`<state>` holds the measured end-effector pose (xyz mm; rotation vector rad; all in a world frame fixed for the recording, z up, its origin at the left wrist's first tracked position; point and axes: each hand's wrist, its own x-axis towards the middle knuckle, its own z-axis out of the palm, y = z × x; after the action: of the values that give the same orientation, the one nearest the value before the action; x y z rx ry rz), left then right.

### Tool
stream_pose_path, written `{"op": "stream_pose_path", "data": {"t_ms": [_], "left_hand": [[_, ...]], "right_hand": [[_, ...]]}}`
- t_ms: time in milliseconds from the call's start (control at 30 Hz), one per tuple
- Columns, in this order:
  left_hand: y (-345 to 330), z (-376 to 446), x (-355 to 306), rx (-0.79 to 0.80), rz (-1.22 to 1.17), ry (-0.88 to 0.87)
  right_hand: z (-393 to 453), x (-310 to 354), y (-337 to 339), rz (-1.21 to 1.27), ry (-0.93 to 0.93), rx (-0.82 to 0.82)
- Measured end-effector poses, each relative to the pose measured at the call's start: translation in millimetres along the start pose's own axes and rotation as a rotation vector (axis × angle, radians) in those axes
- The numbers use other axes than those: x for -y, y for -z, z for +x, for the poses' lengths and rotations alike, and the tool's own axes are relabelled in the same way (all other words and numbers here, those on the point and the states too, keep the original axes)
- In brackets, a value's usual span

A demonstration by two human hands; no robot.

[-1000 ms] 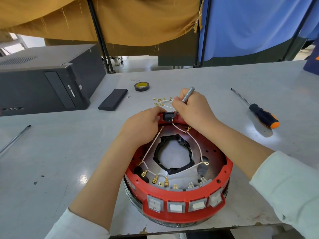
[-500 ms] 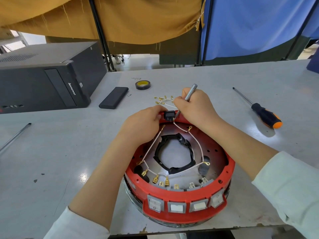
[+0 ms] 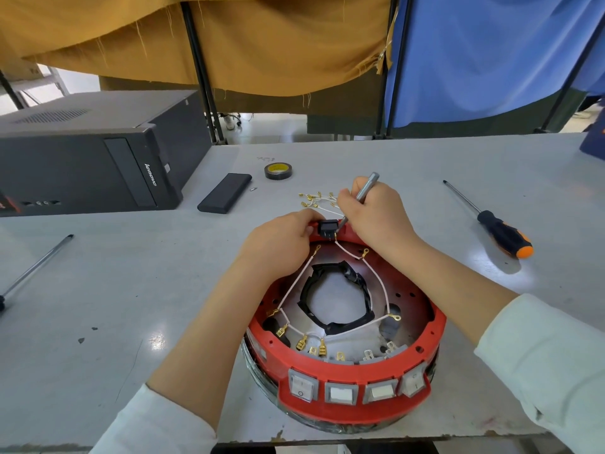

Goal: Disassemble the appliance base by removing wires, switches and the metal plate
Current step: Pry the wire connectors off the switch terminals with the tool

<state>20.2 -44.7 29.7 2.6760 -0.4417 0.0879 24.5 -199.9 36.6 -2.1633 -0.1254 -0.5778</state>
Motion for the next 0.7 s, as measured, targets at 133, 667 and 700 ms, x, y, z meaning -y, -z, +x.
{"op": "stream_pose_path", "data": {"t_ms": [133,667,700], "left_hand": [[-0.5,-0.8,-0.9,-0.006,0.009,-0.007],[-0.5,-1.9,-0.1,-0.016,0.022,-0.029],[-0.5,-2.3,-0.1,-0.018,0.021,-0.030]], "right_hand": [[-0.8,0.2,-1.2,-0.022,-0.012,-0.022],[0.4,-2.0,0.4,-0.019,0.005,0.064],[0.5,-1.8,0.0,-0.008,0.002,0.061]]}}
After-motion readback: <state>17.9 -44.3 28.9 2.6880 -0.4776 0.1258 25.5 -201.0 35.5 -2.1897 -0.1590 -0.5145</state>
